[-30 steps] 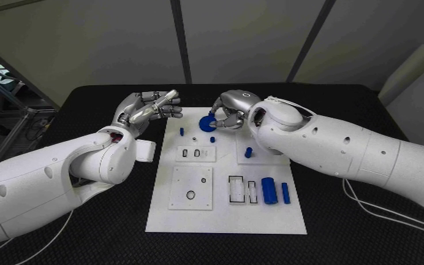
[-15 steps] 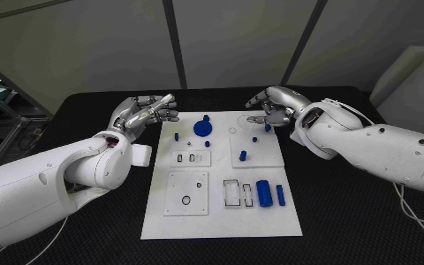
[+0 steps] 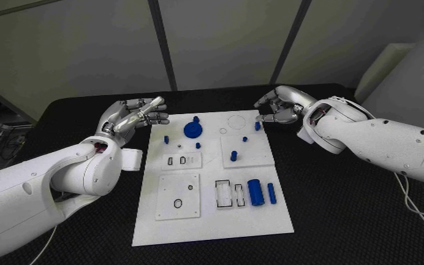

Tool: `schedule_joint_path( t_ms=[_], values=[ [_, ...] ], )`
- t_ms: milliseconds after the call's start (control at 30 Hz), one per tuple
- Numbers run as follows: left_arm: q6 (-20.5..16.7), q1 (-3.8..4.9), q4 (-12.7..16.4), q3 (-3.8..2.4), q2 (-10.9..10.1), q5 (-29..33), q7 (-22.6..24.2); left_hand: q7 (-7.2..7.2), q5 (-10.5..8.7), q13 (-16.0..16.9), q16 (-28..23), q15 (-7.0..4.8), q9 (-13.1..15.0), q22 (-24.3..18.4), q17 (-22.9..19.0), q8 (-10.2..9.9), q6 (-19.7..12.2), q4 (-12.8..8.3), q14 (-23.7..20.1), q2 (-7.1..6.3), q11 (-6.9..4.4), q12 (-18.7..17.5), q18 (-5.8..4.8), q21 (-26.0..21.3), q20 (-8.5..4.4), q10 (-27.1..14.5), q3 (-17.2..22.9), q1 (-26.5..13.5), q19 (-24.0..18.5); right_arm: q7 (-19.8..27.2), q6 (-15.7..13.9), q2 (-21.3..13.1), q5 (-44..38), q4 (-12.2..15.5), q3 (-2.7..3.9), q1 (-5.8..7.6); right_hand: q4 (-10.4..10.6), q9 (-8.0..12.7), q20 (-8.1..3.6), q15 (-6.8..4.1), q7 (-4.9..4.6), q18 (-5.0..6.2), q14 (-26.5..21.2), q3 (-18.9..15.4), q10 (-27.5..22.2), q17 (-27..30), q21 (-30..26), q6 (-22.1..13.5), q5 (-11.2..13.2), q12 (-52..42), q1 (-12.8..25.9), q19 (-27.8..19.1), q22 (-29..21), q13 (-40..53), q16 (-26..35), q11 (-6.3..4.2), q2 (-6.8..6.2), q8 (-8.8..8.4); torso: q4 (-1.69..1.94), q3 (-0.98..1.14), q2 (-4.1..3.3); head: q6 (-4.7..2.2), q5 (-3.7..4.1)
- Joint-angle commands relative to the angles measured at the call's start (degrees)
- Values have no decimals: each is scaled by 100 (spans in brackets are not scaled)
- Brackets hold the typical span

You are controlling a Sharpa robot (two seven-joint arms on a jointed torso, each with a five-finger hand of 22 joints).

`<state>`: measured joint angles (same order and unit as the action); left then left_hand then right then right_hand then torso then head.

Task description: Assemble the parts on the task board

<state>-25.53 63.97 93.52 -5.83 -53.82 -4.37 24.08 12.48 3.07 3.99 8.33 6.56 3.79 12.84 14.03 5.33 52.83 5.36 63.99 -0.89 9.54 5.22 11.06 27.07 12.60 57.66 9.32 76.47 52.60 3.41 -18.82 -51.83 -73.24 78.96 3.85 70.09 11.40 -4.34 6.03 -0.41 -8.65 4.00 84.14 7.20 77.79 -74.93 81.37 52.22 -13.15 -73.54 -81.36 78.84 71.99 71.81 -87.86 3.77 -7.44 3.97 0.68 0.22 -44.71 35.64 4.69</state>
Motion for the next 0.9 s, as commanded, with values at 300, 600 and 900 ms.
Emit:
schedule_joint_path(
  t_ms=[300, 600, 900],
  values=[
    [73, 7, -16, -5, 25, -31, 44, 19, 3, -8, -25, 7, -4, 5, 10, -32, 15, -30, 35, 40, 23, -28, -74, 19, -10, 6, 12, 9, -40, -33, 425, 46, 123, -149, -1, -158, -39, 10, -3, 6, -9, -17, 477, -8, -17, -998, -15, -58, -57, 32, -85, -35, -7, 0, 13, 1, 8, -32, -2, -10, 4, 68, 47],
    [72, 7, -26, -5, 22, -31, 45, 19, 3, -8, -25, 7, -4, 5, 10, -32, 15, -30, 35, 40, 23, -28, -74, 19, -10, 6, 12, 9, -40, -48, 459, 70, 116, -203, -1, -247, -39, 10, -3, 6, -10, -16, 478, -7, -18, -1000, -16, -57, -59, 32, -86, -37, -9, -1, 12, 2, 11, -31, 6, -11, 7, 84, 61],
    [73, 7, -48, -5, 37, -31, 45, 19, 3, -8, -25, 7, -4, 5, 10, -32, 15, -30, 35, 40, 23, -28, -74, 19, -10, 6, 12, 9, -40, -52, 417, 135, 107, -279, 0, -262, -40, 5, -1, 12, -23, -18, 480, -1, -4, -1010, -14, -38, -81, 16, -95, -32, -1, 17, 8, 11, 55, -14, 3, -11, 5, 93, 68]
  ],
)
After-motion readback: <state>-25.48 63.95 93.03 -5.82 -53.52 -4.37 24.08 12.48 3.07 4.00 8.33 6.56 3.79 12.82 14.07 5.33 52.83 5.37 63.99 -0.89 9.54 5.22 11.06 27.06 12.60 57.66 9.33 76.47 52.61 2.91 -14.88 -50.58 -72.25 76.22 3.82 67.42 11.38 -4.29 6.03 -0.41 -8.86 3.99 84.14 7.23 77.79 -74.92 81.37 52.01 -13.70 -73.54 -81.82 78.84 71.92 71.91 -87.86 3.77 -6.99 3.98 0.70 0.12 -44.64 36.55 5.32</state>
